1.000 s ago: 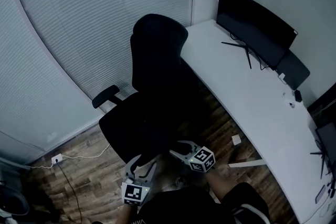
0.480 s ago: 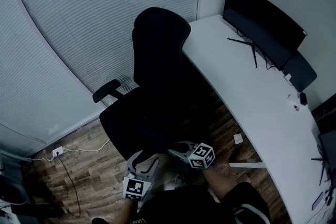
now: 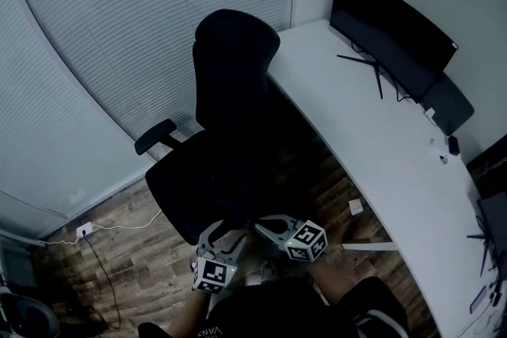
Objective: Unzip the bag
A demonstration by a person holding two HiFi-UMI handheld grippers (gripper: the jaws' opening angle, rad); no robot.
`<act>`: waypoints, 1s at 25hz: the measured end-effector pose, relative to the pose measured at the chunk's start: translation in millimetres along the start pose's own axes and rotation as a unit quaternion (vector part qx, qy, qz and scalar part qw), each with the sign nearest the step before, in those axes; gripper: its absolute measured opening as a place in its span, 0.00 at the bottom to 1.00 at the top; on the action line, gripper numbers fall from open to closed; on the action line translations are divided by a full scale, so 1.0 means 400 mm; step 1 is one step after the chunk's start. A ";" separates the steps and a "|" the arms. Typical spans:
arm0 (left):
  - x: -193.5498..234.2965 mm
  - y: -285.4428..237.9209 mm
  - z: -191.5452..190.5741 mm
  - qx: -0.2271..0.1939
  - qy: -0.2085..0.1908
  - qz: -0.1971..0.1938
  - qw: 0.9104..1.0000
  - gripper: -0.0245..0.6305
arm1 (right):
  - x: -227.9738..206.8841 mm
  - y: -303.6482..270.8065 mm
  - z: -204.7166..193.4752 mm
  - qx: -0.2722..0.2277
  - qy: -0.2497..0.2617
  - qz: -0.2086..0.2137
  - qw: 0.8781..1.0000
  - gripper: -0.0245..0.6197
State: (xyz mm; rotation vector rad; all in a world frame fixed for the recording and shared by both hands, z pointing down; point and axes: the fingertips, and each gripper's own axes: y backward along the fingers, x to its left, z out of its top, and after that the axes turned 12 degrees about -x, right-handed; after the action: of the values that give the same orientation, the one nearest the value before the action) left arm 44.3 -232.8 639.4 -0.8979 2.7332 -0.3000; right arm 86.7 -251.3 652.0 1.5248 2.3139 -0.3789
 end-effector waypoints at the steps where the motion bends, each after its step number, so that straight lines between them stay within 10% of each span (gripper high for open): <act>1: -0.005 -0.008 -0.006 0.007 -0.011 -0.003 1.000 0.46 | 0.002 0.002 0.008 -0.004 0.005 -0.005 1.000 0.11; 13: 0.002 -0.089 -0.070 0.064 -0.114 0.043 0.991 0.49 | -0.003 0.017 0.077 -0.034 0.019 -0.022 0.999 0.11; 25: 0.034 -0.066 -0.045 0.064 -0.064 0.044 0.995 0.24 | -0.067 -0.001 0.144 -0.052 0.032 -0.066 0.996 0.11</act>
State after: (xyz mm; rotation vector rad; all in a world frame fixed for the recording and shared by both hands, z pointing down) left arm 43.0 -259.8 661.3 -0.7352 2.5938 -0.3818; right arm 104.0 -296.7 611.0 1.3583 2.4514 -0.2399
